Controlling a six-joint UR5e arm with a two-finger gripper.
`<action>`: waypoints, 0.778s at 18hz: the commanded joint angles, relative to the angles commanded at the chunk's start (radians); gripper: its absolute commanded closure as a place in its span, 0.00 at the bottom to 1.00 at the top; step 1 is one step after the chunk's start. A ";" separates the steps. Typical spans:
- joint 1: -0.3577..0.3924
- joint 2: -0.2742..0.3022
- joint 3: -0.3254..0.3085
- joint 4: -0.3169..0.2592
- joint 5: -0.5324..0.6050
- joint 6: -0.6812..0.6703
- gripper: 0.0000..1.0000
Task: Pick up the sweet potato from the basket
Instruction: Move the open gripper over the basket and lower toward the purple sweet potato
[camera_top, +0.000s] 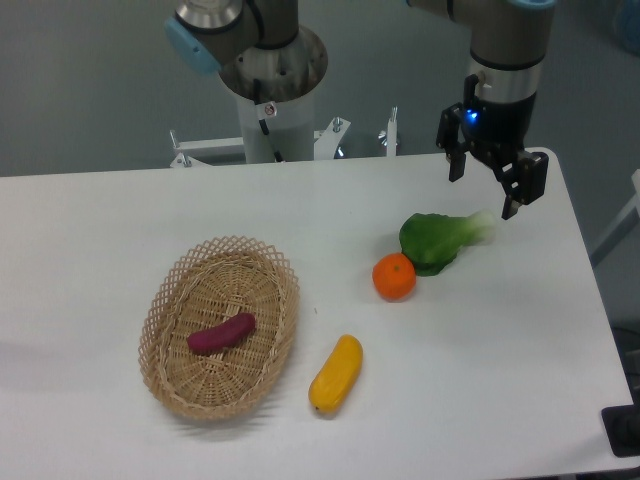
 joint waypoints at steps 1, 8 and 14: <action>0.000 0.000 -0.011 0.006 0.000 0.003 0.00; -0.032 0.046 -0.072 0.006 -0.056 -0.096 0.00; -0.165 0.055 -0.101 0.021 -0.089 -0.437 0.00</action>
